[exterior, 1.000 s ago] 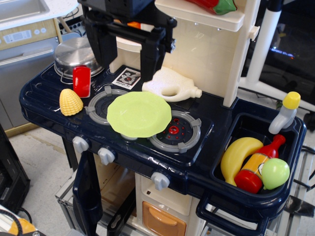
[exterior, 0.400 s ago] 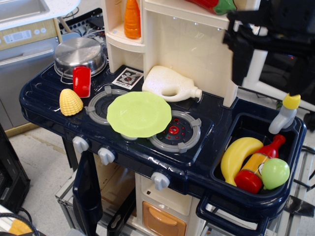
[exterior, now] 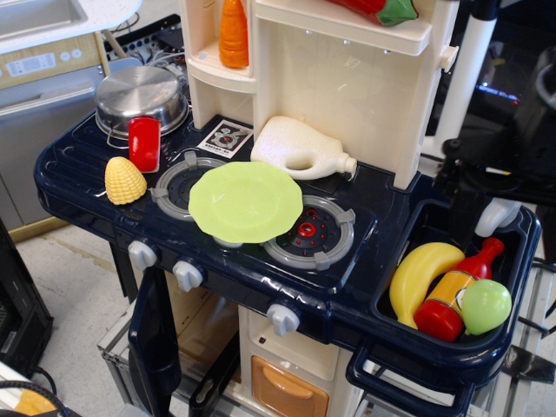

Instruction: Put pear on plate

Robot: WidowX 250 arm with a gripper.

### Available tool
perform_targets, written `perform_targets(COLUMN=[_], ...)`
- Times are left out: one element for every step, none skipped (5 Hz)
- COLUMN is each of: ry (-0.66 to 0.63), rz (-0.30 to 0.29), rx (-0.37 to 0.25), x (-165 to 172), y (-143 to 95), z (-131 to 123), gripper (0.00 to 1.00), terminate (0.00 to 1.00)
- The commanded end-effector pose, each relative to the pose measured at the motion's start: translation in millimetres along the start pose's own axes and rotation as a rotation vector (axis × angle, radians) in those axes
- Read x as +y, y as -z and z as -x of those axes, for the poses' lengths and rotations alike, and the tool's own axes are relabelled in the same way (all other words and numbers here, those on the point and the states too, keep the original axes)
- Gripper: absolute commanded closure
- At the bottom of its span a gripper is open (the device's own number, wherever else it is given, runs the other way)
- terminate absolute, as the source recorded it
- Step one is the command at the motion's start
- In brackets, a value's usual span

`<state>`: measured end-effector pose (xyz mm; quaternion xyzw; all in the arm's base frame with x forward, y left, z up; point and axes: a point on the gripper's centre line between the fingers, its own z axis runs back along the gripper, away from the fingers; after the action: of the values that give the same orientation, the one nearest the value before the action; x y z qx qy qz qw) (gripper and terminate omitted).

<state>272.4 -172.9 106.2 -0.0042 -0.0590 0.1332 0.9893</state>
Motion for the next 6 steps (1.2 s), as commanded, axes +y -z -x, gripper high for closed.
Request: perform_targets(ry=[0.084, 0.092, 0.133, 0.146, 0.143, 0.154], rz=[0.045, 0.037, 0.012, 0.029, 0.037, 0.036], rx=[-0.057, -0.092, -0.103, -0.095, -0.107, -0.115], x=[-12.2, -18.1, -12.1, -8.6, -9.1, -10.2], y=[12.4, 25.0, 39.8, 46.5, 54.1, 62.0], z=[-7.0, -9.8, -12.8, -15.6, -11.8, -12.8], gripper=[0.0, 0.0, 0.0, 0.0, 0.0, 0.0], terminate=[0.0, 0.0, 0.0, 0.0, 0.0, 0.0])
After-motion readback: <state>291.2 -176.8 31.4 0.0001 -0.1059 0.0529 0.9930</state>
